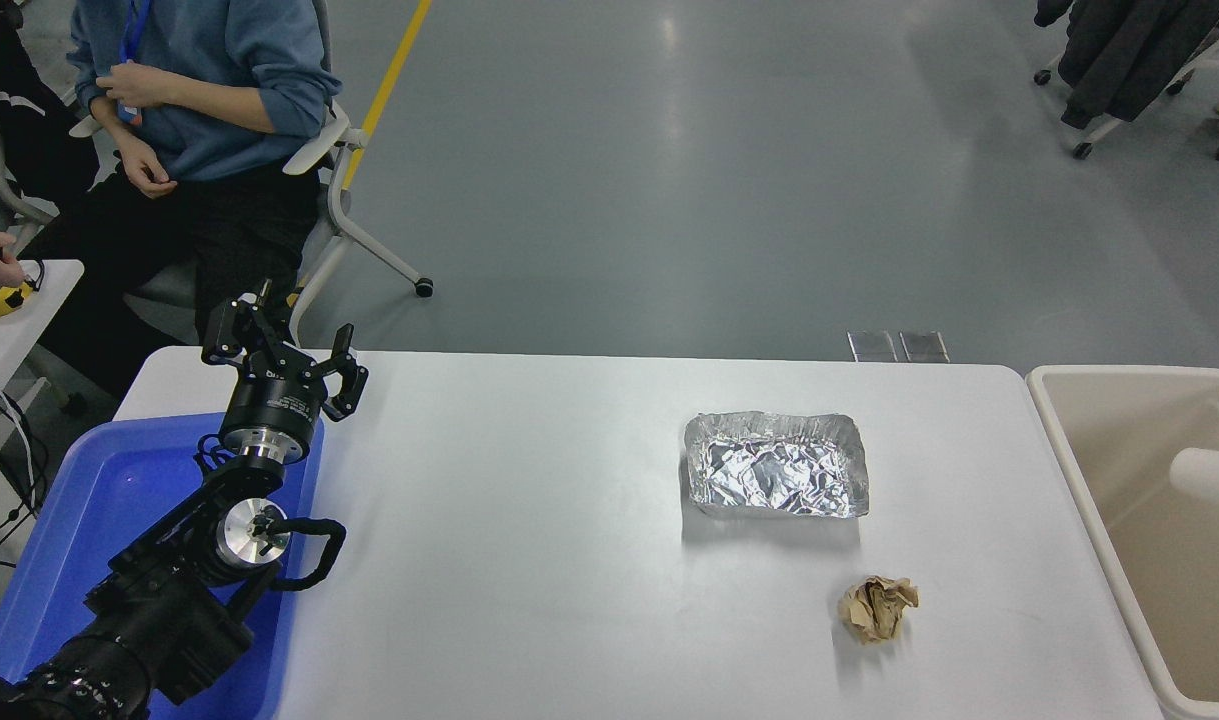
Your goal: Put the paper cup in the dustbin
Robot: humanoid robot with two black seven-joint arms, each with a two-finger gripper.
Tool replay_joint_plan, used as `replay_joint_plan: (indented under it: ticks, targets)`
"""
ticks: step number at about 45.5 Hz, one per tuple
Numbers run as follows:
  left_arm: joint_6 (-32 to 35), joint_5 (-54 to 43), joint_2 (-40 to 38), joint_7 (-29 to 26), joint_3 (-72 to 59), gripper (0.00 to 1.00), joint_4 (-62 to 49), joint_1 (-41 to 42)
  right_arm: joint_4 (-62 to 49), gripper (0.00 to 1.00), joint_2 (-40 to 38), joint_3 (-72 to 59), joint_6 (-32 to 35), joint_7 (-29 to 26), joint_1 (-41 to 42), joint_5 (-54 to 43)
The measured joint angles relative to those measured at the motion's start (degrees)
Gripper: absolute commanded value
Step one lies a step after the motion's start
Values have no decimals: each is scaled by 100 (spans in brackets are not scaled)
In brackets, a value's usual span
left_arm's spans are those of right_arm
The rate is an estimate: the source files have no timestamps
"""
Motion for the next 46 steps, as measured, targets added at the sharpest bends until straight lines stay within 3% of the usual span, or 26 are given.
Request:
replay_joint_plan:
  ticks: [14,15,17,19,21,22,24,26,46]
  targets:
    - [1,0,0,0,0,100,0,0,-56,0,139,1393,-289,-725,-61,40]
    - [1,0,0,0,0,100,0,0,-57,5,143,1453,-310,-748,-62,44]
    - [1,0,0,0,0,100,0,0,-60,36,150,1598,-371,-803,-64,59]
    - [1,0,0,0,0,100,0,0,-63,43,156,1699,-415,-838,-64,77]
    - [1,0,0,0,0,100,0,0,-64,72,159,1804,-468,-875,-63,111]
    - [1,0,0,0,0,100,0,0,-65,81,160,1838,-485,-886,-63,127]
    - [1,0,0,0,0,100,0,0,-68,85,160,1895,-515,-905,-58,157]
    - [1,0,0,0,0,100,0,0,-71,99,159,1955,-550,-926,-51,191]
    - [1,0,0,0,0,100,0,0,-25,100,-107,2138,-548,-959,4,300]
